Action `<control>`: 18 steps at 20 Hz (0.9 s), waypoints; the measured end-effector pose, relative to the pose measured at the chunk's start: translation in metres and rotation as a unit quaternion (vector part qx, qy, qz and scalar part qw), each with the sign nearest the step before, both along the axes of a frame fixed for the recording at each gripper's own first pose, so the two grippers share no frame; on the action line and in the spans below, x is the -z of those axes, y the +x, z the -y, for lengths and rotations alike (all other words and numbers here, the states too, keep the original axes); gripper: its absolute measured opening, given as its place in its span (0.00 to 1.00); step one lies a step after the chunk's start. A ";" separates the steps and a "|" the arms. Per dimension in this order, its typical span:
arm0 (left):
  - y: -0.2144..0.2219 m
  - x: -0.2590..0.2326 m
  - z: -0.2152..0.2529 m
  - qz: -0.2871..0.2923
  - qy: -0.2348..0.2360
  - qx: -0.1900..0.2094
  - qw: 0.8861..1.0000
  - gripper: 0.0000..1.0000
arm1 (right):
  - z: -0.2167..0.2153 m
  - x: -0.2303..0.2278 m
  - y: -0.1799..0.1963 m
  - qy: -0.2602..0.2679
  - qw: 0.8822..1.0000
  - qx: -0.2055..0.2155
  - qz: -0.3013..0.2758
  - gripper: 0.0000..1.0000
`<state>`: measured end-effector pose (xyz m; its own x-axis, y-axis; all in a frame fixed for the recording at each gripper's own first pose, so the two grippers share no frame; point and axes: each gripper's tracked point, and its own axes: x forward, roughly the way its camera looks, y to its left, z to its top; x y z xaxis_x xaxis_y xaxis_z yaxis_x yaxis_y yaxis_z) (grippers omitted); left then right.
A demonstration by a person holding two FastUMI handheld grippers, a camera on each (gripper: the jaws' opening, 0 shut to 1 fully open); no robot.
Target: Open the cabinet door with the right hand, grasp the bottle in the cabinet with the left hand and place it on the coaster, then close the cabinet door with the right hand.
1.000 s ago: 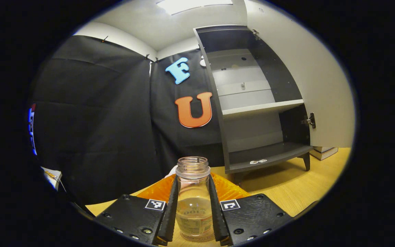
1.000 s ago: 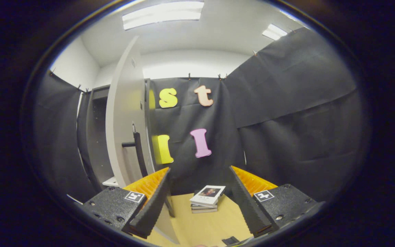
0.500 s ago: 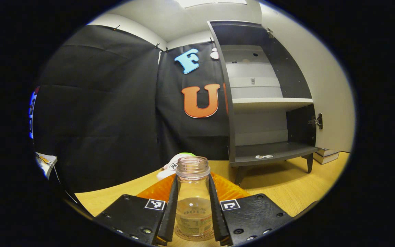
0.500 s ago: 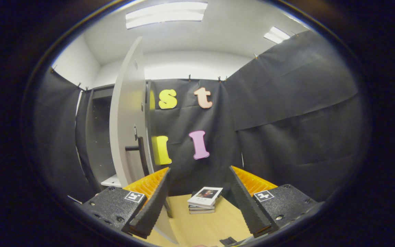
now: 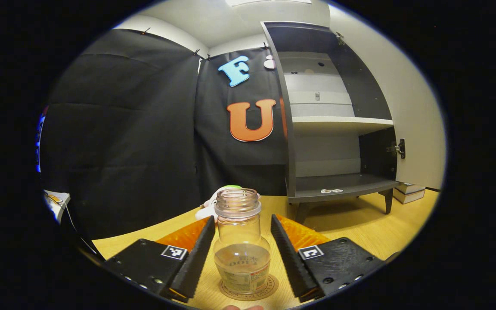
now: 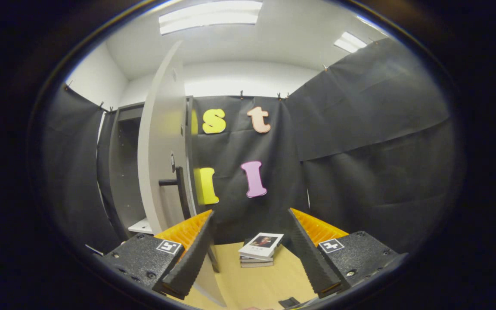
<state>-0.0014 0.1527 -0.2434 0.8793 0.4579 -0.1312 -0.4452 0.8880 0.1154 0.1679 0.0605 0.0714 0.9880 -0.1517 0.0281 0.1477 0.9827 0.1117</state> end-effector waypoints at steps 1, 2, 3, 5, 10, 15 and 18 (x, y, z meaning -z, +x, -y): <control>0.001 -0.001 0.002 0.000 0.000 0.002 1.000 0.90 | 0.001 0.001 0.001 0.002 1.000 -0.001 -0.001 1.00; 0.001 -0.004 0.002 0.002 0.002 0.003 1.000 0.93 | 0.001 0.003 0.001 0.004 1.000 -0.001 -0.002 1.00; 0.001 -0.008 0.004 0.005 0.005 0.007 1.000 0.96 | 0.002 0.005 0.003 0.007 1.000 -0.002 -0.003 1.00; 0.003 -0.013 0.007 0.008 0.008 0.012 1.000 0.97 | 0.003 0.008 0.005 0.012 1.000 -0.005 -0.004 1.00; 0.001 -0.037 0.013 0.008 0.015 0.021 1.000 0.96 | 0.006 0.019 0.013 0.018 1.000 -0.013 -0.005 1.00; -0.008 -0.085 0.025 -0.008 0.018 0.034 0.999 0.97 | 0.007 0.037 0.033 0.018 0.999 -0.029 -0.009 1.00; -0.009 -0.126 0.039 0.000 0.010 0.054 0.998 0.96 | 0.005 0.049 0.045 0.032 0.998 -0.045 -0.010 1.00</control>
<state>-0.0104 0.1134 -0.1171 0.9234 0.3631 -0.1240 -0.3471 0.9283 0.1336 0.2126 0.0558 0.0229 0.9980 -0.0628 0.0004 0.0618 0.9829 0.1732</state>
